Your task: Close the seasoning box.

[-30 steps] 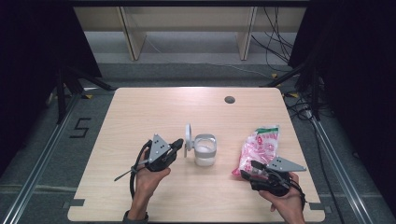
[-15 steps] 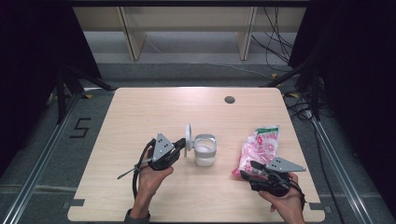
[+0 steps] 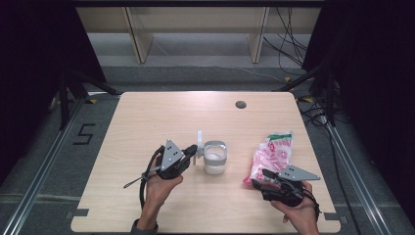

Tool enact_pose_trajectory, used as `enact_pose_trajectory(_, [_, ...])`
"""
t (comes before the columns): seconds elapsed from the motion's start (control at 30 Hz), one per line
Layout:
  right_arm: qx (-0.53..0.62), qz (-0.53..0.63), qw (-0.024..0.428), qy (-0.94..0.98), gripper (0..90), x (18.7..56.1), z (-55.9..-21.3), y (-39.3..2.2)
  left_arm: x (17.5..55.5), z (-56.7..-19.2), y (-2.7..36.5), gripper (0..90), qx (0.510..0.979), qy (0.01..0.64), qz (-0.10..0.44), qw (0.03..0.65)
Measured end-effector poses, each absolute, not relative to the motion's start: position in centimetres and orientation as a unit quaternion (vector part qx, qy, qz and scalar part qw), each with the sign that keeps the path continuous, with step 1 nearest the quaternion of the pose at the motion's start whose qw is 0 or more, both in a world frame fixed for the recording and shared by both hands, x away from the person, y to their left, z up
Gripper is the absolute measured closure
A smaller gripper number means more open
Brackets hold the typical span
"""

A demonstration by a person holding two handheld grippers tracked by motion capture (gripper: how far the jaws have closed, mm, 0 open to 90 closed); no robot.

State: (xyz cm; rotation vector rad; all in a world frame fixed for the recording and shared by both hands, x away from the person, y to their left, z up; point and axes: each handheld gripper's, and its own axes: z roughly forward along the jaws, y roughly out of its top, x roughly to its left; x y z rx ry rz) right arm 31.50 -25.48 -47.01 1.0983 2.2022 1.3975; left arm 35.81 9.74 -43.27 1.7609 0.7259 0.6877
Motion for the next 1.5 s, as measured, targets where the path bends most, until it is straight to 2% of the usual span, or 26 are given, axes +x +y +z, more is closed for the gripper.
enact_pose_trajectory(0.07, [0.395,0.484,0.140,0.768,40.6,31.2,-46.8,-25.4,35.8,-43.2,9.6,88.3,0.738,0.303,0.288,0.530])
enact_pose_trajectory(0.43, [0.392,0.490,0.143,0.765,40.7,31.3,-47.0,-25.3,35.9,-43.0,8.1,87.8,0.743,0.298,0.282,0.529])
enact_pose_trajectory(0.73, [0.383,0.493,0.149,0.766,40.7,31.4,-47.0,-25.5,35.5,-42.9,7.8,82.6,0.750,0.285,0.268,0.534])
enact_pose_trajectory(0.8, [0.393,0.494,0.138,0.763,40.7,31.2,-47.0,-25.3,35.5,-42.8,8.0,79.5,0.751,0.285,0.264,0.534])
enact_pose_trajectory(0.83, [0.385,0.489,0.150,0.768,40.7,31.4,-47.0,-25.5,35.4,-42.8,8.0,77.5,0.749,0.289,0.261,0.536])
enact_pose_trajectory(1.17, [0.394,0.487,0.139,0.767,40.6,31.2,-47.0,-25.3,35.3,-43.1,8.6,56.6,0.746,0.288,0.229,0.555])
enact_pose_trajectory(1.23, [0.383,0.487,0.152,0.770,40.6,31.4,-47.1,-25.5,35.2,-43.2,8.5,53.8,0.747,0.287,0.230,0.553])
enact_pose_trajectory(1.5, [0.384,0.488,0.151,0.769,40.0,31.3,-47.1,-25.5,34.8,-43.7,8.6,40.6,0.743,0.296,0.225,0.556])
